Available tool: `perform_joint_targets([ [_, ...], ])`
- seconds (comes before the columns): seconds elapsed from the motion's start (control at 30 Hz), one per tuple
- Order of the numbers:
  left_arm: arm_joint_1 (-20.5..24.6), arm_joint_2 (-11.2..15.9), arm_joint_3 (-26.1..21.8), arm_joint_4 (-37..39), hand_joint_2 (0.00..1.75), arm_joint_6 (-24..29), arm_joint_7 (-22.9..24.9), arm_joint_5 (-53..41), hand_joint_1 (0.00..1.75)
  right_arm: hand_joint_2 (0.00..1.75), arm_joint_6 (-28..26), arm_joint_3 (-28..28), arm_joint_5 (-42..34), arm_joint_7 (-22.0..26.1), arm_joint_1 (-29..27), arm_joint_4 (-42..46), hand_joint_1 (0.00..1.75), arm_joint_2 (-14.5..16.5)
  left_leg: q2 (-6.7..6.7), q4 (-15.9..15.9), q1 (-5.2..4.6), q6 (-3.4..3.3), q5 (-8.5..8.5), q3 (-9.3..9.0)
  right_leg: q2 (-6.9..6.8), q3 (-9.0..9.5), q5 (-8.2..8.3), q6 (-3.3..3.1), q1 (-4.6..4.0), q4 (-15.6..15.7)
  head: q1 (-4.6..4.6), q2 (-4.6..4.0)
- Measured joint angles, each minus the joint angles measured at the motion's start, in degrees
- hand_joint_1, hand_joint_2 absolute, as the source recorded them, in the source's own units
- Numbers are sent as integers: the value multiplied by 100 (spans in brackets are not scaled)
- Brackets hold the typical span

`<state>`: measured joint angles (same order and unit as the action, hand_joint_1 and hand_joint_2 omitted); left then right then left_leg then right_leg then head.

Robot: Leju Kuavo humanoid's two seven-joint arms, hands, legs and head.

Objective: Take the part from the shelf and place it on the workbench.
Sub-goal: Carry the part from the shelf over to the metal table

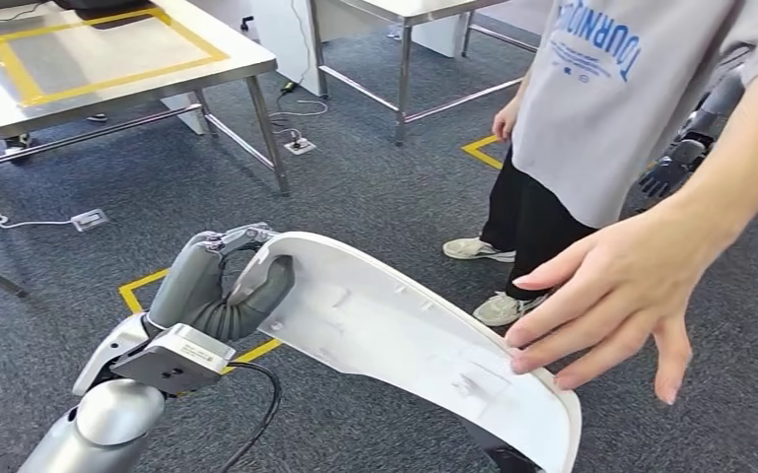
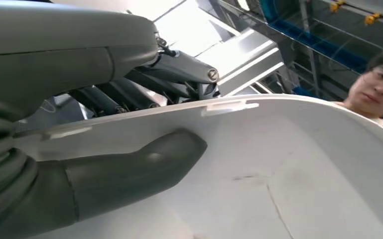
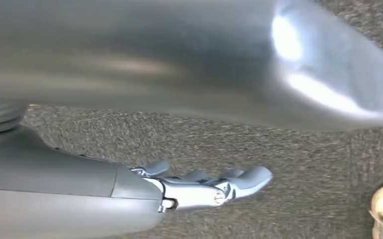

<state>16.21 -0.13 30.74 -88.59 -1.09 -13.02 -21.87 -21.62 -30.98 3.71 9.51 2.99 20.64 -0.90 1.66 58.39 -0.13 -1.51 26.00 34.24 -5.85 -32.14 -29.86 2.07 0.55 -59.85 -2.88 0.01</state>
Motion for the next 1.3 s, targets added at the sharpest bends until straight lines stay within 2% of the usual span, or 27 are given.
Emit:
perform_joint_targets([
  [0.07, -20, 1, 1, -55, 175, 2, -5, -4, 175, 0, -19, -1, 1, -24, -16, 7, 0, -4, -143, -13, 32, -44, -21, -1, 377, -261, -337, 49, 23, -603, 8, -1],
  [0.13, -47, 0, 2, -65, 175, 2, -4, -5, 175, 0, -26, -2, -2, -38, -69, 8, 0, -16, -313, -8, 36, -59, -26, 11, 523, -633, -630, 63, 27, -1337, 13, -1],
  [0.17, -64, 1, 2, -68, 175, 2, -4, -5, 175, 0, -27, -2, -4, -40, -90, 8, 0, -24, -402, -4, 36, -59, -28, 14, 537, -729, -629, 63, 29, -1488, 13, 0],
  [0.2, -77, 2, 2, -71, 175, 2, -4, -5, 175, 0, -30, -2, -4, -40, -100, 8, 0, -28, -491, 3, 38, -53, -31, 15, 548, -715, -508, 58, 31, -1406, 13, 0],
  [0.23, -86, 2, 2, -79, 175, 2, -5, -5, 175, 0, -34, -2, -4, -39, -102, 8, 0, -31, -577, 13, 43, -41, -32, 13, 583, -593, -297, 51, 38, -1105, 13, 1],
  [0.3, -91, 1, 2, -100, 175, 2, -5, -5, 175, 0, -44, -2, -4, -38, -100, 8, 0, -34, -733, 47, 49, 7, -27, 27, 821, -243, 75, 42, 66, -303, 12, 0],
  [0.37, -93, 2, 3, -116, 175, 2, -5, -5, 175, 0, -52, -2, -4, -38, -104, 8, 0, -34, -861, 60, 47, 83, -35, 62, 981, -80, 176, 21, 73, 84, 11, 0],
  [0.43, -102, 11, 3, -126, 175, 2, -5, -5, 175, 0, -57, -2, -4, -38, -98, 12, 0, -34, -965, 31, 53, 169, -65, 92, 886, -76, 182, -42, 64, 103, 11, -1],
  [0.47, -108, 20, 3, -134, 175, 2, -5, -5, 175, 0, -58, -1, -3, -37, -90, 15, 0, -34, -910, 44, 52, 203, -55, 105, 824, -67, 195, -84, 66, 118, 9, -1],
  [0.53, -108, 33, 5, -147, 175, 2, -12, -4, 175, 0, -56, -1, -2, -34, -85, 26, 0, -34, -595, 336, 38, 257, 143, 241, 680, -48, 211, -167, 75, 153, -7, -1],
  [0.57, -107, 35, 9, -150, 175, 2, -17, -4, 175, 0, -46, -1, -2, -34, -95, 30, 0, -36, -399, 661, 34, 276, 332, 383, 603, -44, 206, -196, 64, 157, -15, 0],
  [0.6, -106, 37, 12, -150, 175, 2, -23, -3, 175, 0, -33, -2, -4, -35, -110, 33, 0, -39, -287, 1053, 39, 293, 536, 563, 523, -44, 199, -214, 55, 156, -22, 0],
  [0.67, -110, 39, 17, -146, 175, 2, -32, 5, 175, 0, -11, -2, -12, -38, -137, 34, 0, -50, -227, 1637, 50, 316, 755, 826, 359, -45, 191, -225, 43, 153, -24, 1],
  [0.7, -111, 41, 19, -145, 175, 2, -38, 11, 175, 0, -8, -2, -18, -38, -142, 35, 0, -54, -214, 1651, 53, 318, 710, 817, 284, -42, 187, -223, 40, 151, -24, 0],
  [0.73, -111, 43, 21, -144, 175, 3, -43, 17, 175, 0, -7, -2, -22, -38, -144, 37, 0, -56, -182, 1428, 53, 311, 567, 685, 211, -32, 180, -217, 39, 150, -24, 0],
  [0.77, -110, 44, 22, -147, 175, 5, -49, 21, 175, 0, -7, -4, -25, -38, -144, 39, 0, -56, -90, 1033, 48, 292, 375, 460, 145, -16, 170, -205, 35, 148, -24, 0],
  [0.8, -109, 45, 23, -151, 175, 10, -55, 25, 175, 0, -9, -6, -26, -39, -144, 41, 0, -57, 67, 615, 25, 253, 232, 232, 85, 1, 155, -185, 21, 143, -24, -1],
  [0.87, -107, 47, 23, -169, 175, 26, -66, 30, 175, 0, -15, -13, -19, -46, -145, 44, 0, -62, 276, 98, -13, 164, 94, -33, -12, 29, 128, -131, -10, 135, -20, 0],
  [0.9, -109, 51, 23, -177, 175, 33, -72, 31, 175, 0, -19, -16, -14, -56, -144, 45, 0, -64, 283, 48, -31, 123, 105, -39, -63, 41, 120, -100, -20, 138, -19, 0],
  [0.97, -119, 61, 22, -201, 175, 51, -84, 31, 175, 0, -30, -27, -1, -89, -134, 62, 0, -69, 124, 23, -21, 54, 73, -27, -131, 74, 98, -29, -8, 145, -16, 1],
  [1.03, -122, 65, 21, -235, 175, 85, -92, 19, 175, 0, -49, -43, 14, -120, -119, 86, 0, -74, -18, -12, 16, -15, 33, -40, 113, 12, -58, 42, 18, -50, -13, 0],
  [1.1, -126, 62, 20, -257, 175, 120, -95, -8, 175, 0, -59, -60, 21, -146, -126, 96, 0, -84, -157, -22, 42, -51, 11, -38, 451, -290, -416, 83, 31, -702, -7, 1],
  [1.17, -144, 62, 21, -260, 175, 134, -95, -28, 175, 0, -59, -69, 20, -174, -151, 96, 0, -96, -319, -17, 43, -59, 7, -27, 536, -647, -669, 96, 30, -1400, -3, 0],
  [1.2, -156, 64, 21, -262, 175, 136, -95, -32, 175, 0, -59, -70, 20, -185, -157, 96, 0, -100, -405, -13, 44, -57, 4, -25, 540, -720, -633, 94, 30, -1503, -3, 0],
  [1.23, -164, 66, 21, -264, 175, 138, -95, -36, 175, 0, -59, -72, 20, -196, -155, 96, 0, -103, -491, -5, 47, -51, 4, -27, 551, -679, -478, 90, 34, -1369, -2, -1],
  [1.27, -169, 67, 21, -270, 175, 139, -95, -39, 175, 0, -59, -73, 20, -203, -149, 96, 0, -105, -574, 7, 51, -40, 5, -29, 596, -538, -244, 83, 44, -1028, -2, -1],
  [1.3, -171, 67, 21, -279, 175, 140, -95, -42, 175, 0, -59, -74, 20, -206, -140, 96, 0, -107, -647, 21, 58, -22, 8, -26, 721, -357, -35, 76, 64, -613, -3, 0],
])
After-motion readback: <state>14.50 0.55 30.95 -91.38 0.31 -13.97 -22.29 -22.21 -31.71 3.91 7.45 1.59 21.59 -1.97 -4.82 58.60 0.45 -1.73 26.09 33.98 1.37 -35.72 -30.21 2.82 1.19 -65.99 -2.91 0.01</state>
